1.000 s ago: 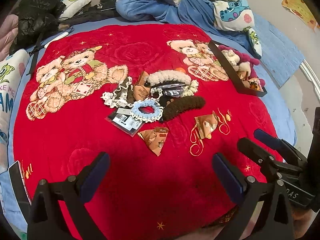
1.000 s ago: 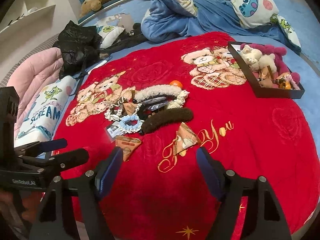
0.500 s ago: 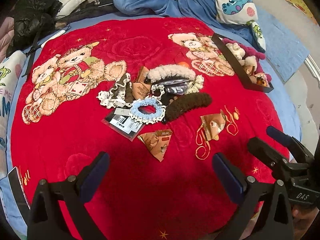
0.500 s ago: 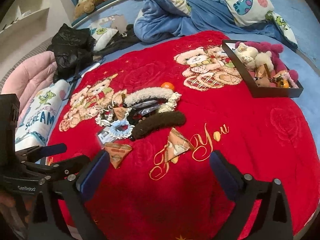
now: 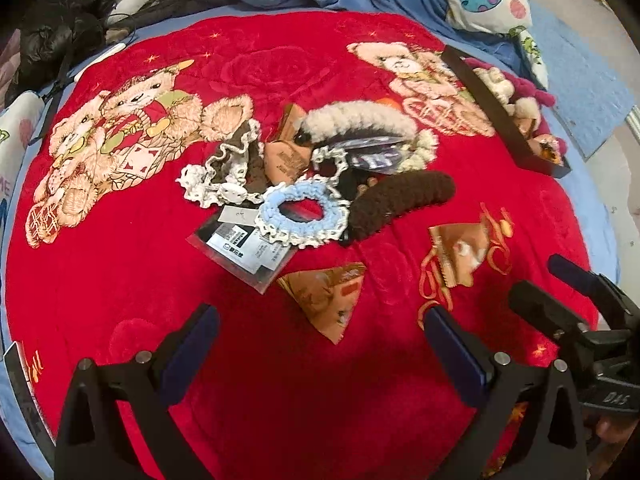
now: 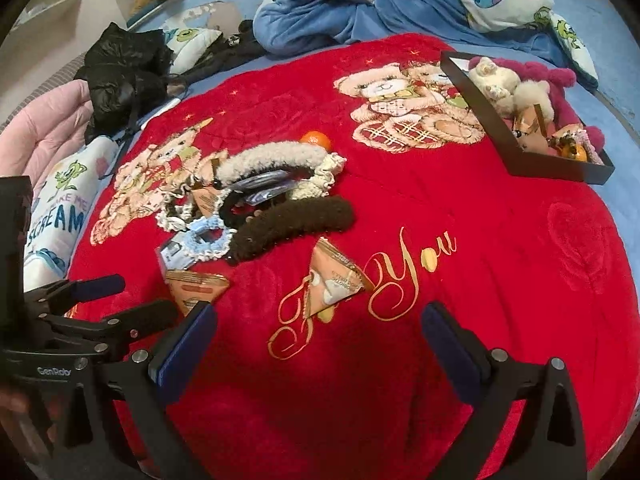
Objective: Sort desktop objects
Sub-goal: 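Move both tools toward the pile of accessories and snack packets, then grasp a tan triangular snack packet with the left tool while the right tool grasps another, then carry both snack packets to the black tray with both tools, then open both tools to drop the snack packets into the black tray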
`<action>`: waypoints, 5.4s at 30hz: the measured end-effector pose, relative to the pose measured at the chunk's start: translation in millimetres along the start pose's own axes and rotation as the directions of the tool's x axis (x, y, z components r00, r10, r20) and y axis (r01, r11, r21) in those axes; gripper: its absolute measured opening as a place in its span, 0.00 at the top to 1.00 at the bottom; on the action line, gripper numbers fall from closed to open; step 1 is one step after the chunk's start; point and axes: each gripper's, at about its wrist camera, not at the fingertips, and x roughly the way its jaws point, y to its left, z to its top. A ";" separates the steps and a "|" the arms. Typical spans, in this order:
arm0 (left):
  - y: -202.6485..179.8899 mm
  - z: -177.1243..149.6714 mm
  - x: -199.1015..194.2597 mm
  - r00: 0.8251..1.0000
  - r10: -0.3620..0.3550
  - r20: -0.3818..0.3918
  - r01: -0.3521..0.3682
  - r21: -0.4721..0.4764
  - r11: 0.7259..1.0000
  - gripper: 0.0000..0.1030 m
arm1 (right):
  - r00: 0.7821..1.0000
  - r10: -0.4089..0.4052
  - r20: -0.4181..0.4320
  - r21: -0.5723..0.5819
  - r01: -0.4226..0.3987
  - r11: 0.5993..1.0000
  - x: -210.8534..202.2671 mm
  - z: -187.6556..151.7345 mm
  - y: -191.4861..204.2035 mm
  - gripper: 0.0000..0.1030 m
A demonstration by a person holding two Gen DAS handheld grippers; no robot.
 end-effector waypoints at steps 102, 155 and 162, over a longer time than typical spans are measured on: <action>-282.0 21.0 68.9 0.977 -0.212 0.018 0.195 0.330 0.924 0.72 | 0.982 -0.009 0.190 0.370 -0.063 0.927 -66.7 -67.5 -250.9 0.63; -341.2 210.0 165.9 0.984 -0.101 0.150 0.037 0.378 0.925 0.73 | 0.971 -0.076 0.228 0.171 0.037 0.985 52.7 133.3 -314.2 0.63; -339.8 206.5 165.3 0.979 -0.114 0.170 0.040 0.389 0.920 0.73 | 0.956 -0.120 0.268 0.139 0.085 0.987 52.1 127.4 -311.6 0.62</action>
